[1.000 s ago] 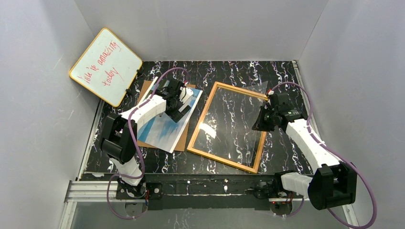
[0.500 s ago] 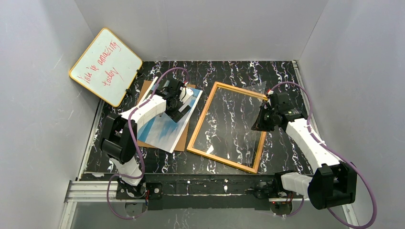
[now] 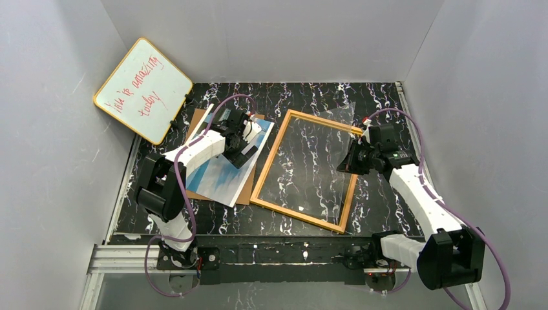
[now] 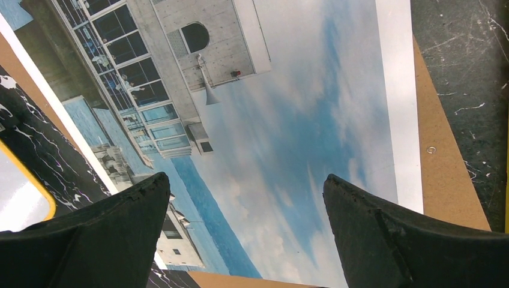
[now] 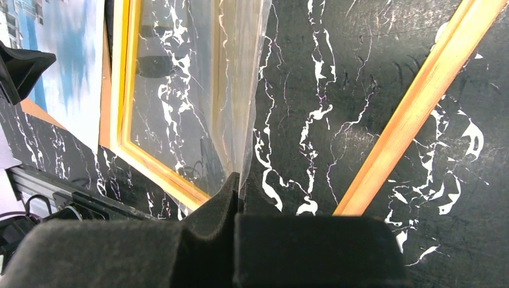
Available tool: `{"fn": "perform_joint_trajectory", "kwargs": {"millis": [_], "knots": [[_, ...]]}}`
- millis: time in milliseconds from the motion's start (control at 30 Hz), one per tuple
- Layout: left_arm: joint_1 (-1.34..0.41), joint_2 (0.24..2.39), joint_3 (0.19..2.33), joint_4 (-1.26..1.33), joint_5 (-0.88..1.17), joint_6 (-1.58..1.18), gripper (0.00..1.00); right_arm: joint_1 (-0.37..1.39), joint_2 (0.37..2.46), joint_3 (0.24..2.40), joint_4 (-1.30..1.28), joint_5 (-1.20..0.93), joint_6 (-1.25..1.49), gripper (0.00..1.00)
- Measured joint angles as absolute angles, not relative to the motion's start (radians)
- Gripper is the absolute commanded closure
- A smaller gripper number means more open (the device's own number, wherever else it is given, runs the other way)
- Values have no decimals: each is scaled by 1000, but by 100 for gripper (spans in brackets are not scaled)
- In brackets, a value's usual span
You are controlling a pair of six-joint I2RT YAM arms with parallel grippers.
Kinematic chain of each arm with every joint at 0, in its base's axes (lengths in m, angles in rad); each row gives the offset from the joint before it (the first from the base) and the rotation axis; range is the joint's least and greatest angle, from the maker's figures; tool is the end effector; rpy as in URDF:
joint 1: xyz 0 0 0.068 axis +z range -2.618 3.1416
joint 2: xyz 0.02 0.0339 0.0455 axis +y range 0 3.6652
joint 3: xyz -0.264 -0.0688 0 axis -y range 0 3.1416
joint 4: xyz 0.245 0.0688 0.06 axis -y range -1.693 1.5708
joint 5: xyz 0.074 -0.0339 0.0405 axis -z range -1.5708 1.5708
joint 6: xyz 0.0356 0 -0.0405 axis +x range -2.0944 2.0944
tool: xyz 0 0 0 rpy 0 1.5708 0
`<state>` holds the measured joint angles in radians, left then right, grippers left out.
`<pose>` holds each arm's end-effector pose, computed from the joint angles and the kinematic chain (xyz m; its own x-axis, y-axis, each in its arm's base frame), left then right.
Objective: Put the photo into the frame
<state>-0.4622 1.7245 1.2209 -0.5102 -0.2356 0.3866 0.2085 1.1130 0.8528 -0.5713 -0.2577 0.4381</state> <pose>0.3272 -0.1537 0.2165 -0.5819 0.6995 -0.4149 0.5858 0.7144 0.3828 0.2217 0.0562 0.2651 -0.8108 0.2477 -0.5302 -0.0267 0.8894 0.4564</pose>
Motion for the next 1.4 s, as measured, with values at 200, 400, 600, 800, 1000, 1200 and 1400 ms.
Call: {"fn": "perform_joint_trajectory", "kwargs": {"millis": [200, 400, 600, 800, 1000, 1200, 1400], "knots": [[-462, 1724, 1221, -510, -235, 390, 2, 202, 1153, 853, -562, -271, 438, 99], [-462, 1724, 1220, -510, -234, 392, 2, 202, 1153, 853, -552, -268, 437, 82], [-462, 1724, 1220, -511, -231, 393, 2, 198, 1154, 853, -550, -264, 417, 75], [-462, 1724, 1220, -511, -231, 393, 2, 196, 1163, 853, -548, -262, 395, 41], [-462, 1724, 1220, -511, -229, 394, 2, 196, 1173, 852, -548, -256, 384, 24], [-462, 1724, 1220, -512, -228, 394, 2, 196, 1189, 852, -551, -214, 375, 15], [-462, 1724, 1220, -514, -228, 393, 2, 196, 1214, 853, -551, -184, 363, 12]]}}
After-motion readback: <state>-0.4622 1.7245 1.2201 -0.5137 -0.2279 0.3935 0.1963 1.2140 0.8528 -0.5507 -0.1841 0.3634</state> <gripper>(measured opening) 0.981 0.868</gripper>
